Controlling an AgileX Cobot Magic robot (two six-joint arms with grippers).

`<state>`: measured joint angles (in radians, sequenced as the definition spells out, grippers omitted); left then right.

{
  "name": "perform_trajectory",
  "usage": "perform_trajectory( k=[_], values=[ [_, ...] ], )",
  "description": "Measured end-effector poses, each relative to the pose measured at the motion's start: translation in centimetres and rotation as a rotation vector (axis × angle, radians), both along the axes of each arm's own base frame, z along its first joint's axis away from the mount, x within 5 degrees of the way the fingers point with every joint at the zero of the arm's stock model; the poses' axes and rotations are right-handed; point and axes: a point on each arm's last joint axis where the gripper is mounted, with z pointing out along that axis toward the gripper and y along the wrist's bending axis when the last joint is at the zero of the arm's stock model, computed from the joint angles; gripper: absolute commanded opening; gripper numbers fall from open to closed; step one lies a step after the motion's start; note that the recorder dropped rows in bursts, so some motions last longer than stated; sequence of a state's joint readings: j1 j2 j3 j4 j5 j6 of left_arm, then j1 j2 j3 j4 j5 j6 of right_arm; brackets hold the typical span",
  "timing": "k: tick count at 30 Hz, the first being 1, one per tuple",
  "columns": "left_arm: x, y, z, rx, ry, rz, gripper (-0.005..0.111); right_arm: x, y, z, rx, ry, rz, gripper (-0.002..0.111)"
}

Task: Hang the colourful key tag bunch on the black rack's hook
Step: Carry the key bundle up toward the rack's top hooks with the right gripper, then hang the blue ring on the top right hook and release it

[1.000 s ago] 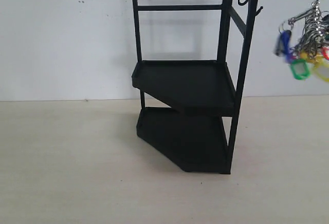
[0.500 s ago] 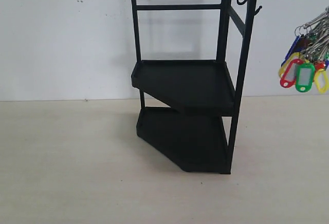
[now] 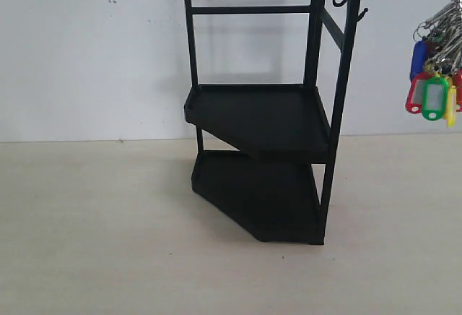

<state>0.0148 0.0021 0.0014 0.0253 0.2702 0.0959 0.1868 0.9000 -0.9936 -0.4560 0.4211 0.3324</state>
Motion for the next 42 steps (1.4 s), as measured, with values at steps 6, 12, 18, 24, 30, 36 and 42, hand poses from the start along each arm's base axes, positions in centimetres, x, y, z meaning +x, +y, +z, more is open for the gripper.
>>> perform_trajectory(
  k=[6,12,18,24,30,36,42],
  values=[
    [0.0,0.0,0.0,0.0,0.0,0.0,0.004,0.3,0.2,0.0,-0.017,-0.011,0.014,0.0],
    [0.0,0.0,0.0,0.0,0.0,0.0,0.004,2.0,0.3,-1.0,-0.007,0.033,-0.007,0.0],
    [0.0,0.0,0.0,0.0,0.0,0.0,0.004,2.6,0.1,-1.3,-0.018,0.03,-0.04,0.0],
    [0.0,0.0,0.0,0.0,-0.002,0.0,0.004,3.4,0.6,-1.2,-0.017,-0.011,0.002,0.0],
    [0.0,0.0,0.1,0.0,-0.008,0.0,0.004,6.7,1.4,-2.8,-0.057,0.056,0.022,0.0],
    [0.0,0.0,0.1,0.0,-0.008,0.0,0.004,9.5,1.9,-1.9,-0.076,0.053,0.023,0.0],
    [0.0,0.0,0.1,0.0,-0.008,0.0,0.004,11.4,3.2,-2.0,-0.102,0.079,0.05,0.0]
  ],
)
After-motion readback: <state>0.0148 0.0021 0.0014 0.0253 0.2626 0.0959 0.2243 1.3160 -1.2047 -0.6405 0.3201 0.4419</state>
